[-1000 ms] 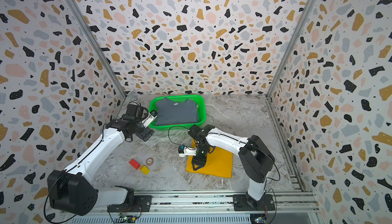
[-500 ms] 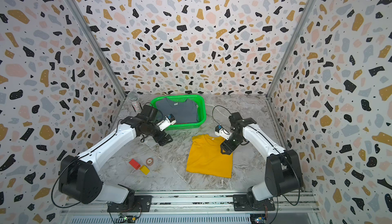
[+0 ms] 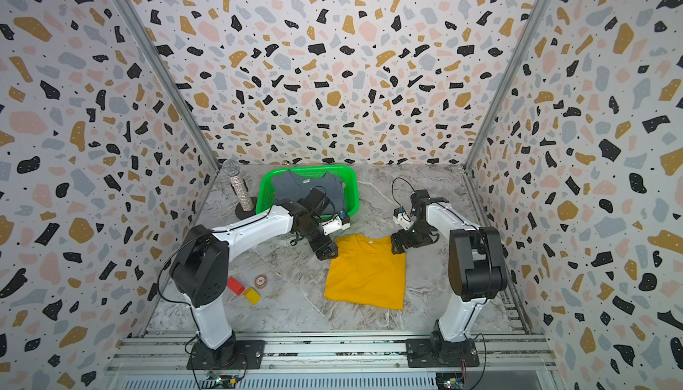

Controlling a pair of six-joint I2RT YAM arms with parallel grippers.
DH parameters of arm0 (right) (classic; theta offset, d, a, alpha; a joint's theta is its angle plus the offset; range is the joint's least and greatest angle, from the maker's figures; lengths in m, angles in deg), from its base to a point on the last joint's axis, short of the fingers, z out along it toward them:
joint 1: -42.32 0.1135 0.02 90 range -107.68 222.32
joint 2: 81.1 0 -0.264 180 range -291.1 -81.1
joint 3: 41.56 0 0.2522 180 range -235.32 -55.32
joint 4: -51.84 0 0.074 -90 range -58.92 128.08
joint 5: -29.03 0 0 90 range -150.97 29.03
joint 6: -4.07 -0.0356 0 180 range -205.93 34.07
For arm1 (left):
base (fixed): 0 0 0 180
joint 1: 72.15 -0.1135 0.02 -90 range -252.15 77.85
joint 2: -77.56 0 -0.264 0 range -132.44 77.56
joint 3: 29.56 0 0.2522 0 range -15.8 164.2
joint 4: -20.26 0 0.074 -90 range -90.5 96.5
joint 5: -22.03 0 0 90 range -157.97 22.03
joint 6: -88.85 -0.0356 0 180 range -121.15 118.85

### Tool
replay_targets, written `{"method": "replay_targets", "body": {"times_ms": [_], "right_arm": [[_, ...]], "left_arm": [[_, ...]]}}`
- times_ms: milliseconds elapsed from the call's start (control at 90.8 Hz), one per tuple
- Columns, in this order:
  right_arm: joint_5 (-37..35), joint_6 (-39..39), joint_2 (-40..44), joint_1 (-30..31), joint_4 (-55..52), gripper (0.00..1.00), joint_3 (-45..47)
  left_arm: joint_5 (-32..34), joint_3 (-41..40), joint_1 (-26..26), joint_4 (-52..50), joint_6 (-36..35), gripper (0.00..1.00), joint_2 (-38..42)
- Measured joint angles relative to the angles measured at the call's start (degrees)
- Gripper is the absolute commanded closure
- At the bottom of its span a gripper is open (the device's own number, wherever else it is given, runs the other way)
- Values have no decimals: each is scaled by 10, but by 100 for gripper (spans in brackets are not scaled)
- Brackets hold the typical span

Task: Put the folded t-shirts into the basket
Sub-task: Pick up the T-shirt from the center of the board.

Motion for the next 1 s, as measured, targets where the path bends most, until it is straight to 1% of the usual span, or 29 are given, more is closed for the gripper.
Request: {"method": "replay_targets", "body": {"times_ms": [110,352,606,826,1002], "right_arm": [[2,-5,-10,0,10,11,0],[20,-7,-21,0,19,22,0],[36,-5,-25,0,20,32,0],[52,-4,-41,0,20,40,-1],[70,-2,-47,0,19,49,-2]], "left_arm": [[15,24,9,1,16,15,-31],[38,52,25,-2,38,18,-75],[39,93,34,-12,45,25,-120],[36,97,36,-15,46,36,-135],[33,91,39,-8,48,51,-136]]}}
